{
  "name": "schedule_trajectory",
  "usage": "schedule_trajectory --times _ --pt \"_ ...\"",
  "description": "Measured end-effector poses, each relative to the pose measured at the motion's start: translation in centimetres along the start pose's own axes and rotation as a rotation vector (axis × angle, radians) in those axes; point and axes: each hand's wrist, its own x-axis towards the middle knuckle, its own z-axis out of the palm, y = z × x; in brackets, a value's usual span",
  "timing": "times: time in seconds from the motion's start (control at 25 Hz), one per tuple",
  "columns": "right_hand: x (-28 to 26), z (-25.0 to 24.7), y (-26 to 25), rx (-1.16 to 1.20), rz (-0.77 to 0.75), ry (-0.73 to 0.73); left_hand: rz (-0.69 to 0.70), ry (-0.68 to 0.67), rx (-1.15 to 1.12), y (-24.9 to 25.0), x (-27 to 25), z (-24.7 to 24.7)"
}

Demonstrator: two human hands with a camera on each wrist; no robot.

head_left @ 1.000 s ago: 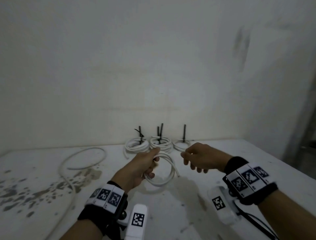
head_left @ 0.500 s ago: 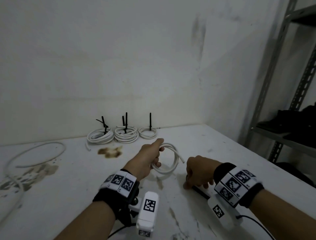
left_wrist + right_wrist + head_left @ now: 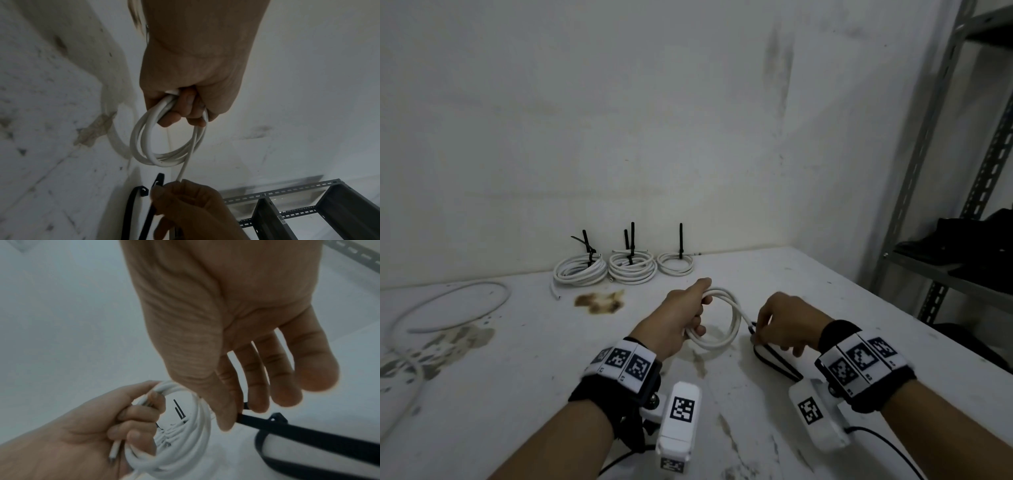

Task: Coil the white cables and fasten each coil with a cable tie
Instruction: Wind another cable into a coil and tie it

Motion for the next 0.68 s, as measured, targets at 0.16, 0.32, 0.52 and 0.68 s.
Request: schedule_trajectory --times 0.16,0.32,0.52,0.68 --pt "-0.7 -1.5 -1.2 0.288 -0.096 0.233 0.021 0.07 -0.025 0.1 0.7 -0.9" --pt "-1.3 -1.4 -5.1 0.704 -0.261 0.191 0.048 0.129 -0.062 0.7 1.2 -2.5" --pt "-0.7 0.3 -10.7 0.778 -0.41 0.107 0.091 0.137 -0.008 1.4 0.7 -5.5" --pt "-0.1 1.9 -14.7 0.813 -0.58 0.179 0.122 0.171 -0.048 2.0 -0.5 -9.9"
